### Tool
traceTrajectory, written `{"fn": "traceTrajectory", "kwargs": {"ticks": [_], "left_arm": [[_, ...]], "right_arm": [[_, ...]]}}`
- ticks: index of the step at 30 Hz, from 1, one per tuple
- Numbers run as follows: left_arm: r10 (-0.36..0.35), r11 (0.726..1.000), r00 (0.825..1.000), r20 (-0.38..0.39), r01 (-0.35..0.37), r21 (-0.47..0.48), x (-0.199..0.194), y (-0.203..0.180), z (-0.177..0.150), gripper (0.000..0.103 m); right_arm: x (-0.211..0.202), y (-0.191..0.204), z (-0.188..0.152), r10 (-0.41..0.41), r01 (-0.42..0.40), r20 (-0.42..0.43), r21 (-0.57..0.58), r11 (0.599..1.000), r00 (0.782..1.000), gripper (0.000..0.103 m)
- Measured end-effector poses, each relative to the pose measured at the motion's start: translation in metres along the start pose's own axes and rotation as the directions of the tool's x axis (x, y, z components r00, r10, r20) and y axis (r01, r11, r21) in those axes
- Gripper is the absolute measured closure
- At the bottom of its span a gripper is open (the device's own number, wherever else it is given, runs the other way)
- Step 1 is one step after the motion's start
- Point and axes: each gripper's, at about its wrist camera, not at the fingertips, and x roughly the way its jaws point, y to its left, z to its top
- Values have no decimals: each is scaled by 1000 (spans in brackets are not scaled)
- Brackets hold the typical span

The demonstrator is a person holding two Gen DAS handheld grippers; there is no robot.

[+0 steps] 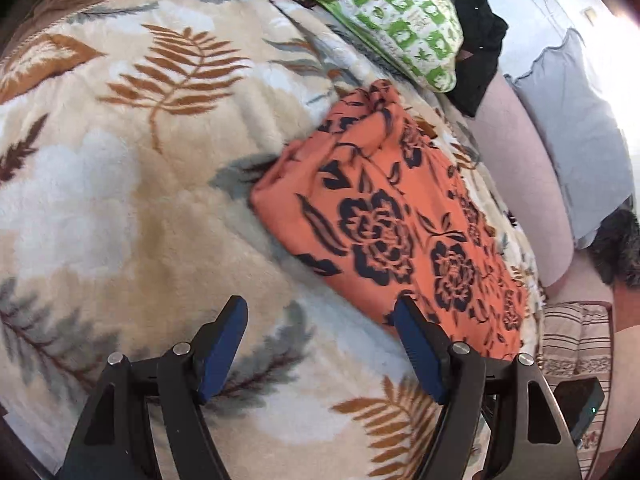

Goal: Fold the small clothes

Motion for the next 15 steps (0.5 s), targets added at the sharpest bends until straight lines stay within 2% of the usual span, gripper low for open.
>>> {"fn": "traceTrajectory", "kwargs": {"ticks": [2,4,6,8,10,15], "left_arm": [[-9,1000,1000,19,9,17,7,-8,1,27],[-13,1000,1000,3,13,14,19,-12,2,28],[-69,997,997,-19,68,-29,27,-9,0,28],[-113,992,993,21,114,-53,26,-10,2,28],[-176,982,984,40,178,-58,29,-12,7,36],[-174,977,983,56,180,-115,44,-7,11,46]], "right_arm": [[-12,3,2,11,-11,50,-7,1000,999,91],[-18,0,3,39,-41,79,15,999,996,91],[-22,-3,4,40,-43,104,23,999,994,91],[-20,0,7,21,-23,118,11,1000,993,91],[-16,-1,9,15,-17,113,16,1000,994,91],[-6,-6,7,5,-8,114,20,1000,993,92]]}}
